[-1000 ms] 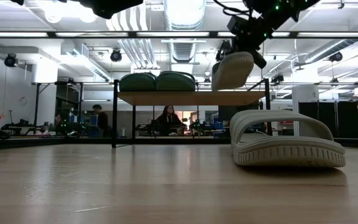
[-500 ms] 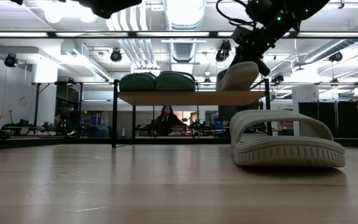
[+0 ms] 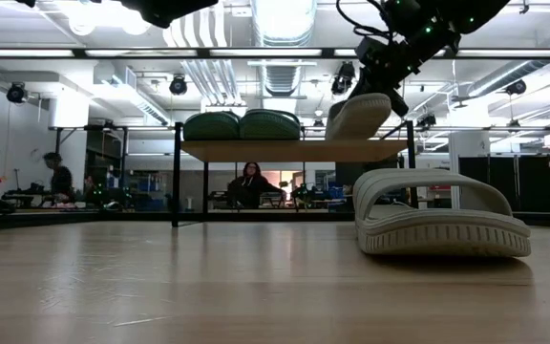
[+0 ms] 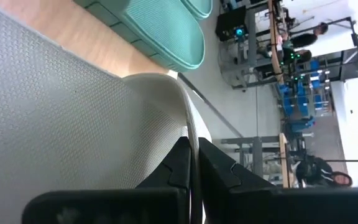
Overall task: Pick and place slides into the shelf
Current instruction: Put the left gray slide on the shelf
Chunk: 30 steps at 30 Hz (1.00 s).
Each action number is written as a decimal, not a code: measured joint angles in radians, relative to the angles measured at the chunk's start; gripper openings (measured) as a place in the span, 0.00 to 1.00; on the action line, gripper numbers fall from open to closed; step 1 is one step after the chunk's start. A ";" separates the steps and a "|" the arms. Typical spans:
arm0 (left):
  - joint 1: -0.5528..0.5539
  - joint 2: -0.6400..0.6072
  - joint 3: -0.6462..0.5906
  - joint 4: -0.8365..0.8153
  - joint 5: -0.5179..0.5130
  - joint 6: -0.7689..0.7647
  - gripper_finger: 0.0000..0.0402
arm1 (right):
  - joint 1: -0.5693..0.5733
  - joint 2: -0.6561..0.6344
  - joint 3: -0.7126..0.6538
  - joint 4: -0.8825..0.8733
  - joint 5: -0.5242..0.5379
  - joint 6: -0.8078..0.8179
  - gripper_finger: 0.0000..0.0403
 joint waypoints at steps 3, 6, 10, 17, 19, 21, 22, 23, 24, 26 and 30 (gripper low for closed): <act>0.000 0.000 0.000 0.000 0.000 0.000 0.77 | -0.020 0.000 -0.011 0.025 -0.005 -0.006 0.02; 0.000 0.000 0.000 0.000 0.000 0.000 0.77 | -0.046 0.023 -0.013 0.035 0.000 -0.019 0.02; 0.000 0.000 0.000 -0.001 0.000 0.000 0.77 | -0.077 0.087 0.003 0.082 0.001 -0.048 0.02; 0.000 0.000 0.000 -0.007 0.000 0.001 0.77 | -0.080 0.158 0.044 0.073 -0.001 -0.052 0.02; 0.000 0.000 0.000 -0.007 0.000 0.001 0.77 | -0.081 0.151 0.063 0.081 0.002 -0.065 0.02; 0.000 0.000 0.000 -0.007 0.000 0.000 0.77 | -0.083 0.145 0.075 0.077 0.009 -0.068 0.02; 0.000 0.000 0.000 -0.007 0.000 0.001 0.77 | -0.083 0.145 0.077 0.070 0.010 -0.068 0.02; 0.000 0.000 0.000 -0.008 0.000 0.000 0.77 | -0.083 0.145 0.078 0.058 0.010 -0.068 0.02; 0.000 0.000 0.000 -0.007 0.000 0.000 0.77 | -0.082 0.144 0.079 0.050 0.009 -0.068 0.02; 0.000 0.000 0.000 -0.007 0.000 0.000 0.77 | -0.081 0.142 0.082 0.051 0.009 -0.068 0.02; 0.000 0.000 0.000 -0.008 0.000 0.000 0.77 | -0.081 0.135 0.085 0.021 0.010 -0.068 0.02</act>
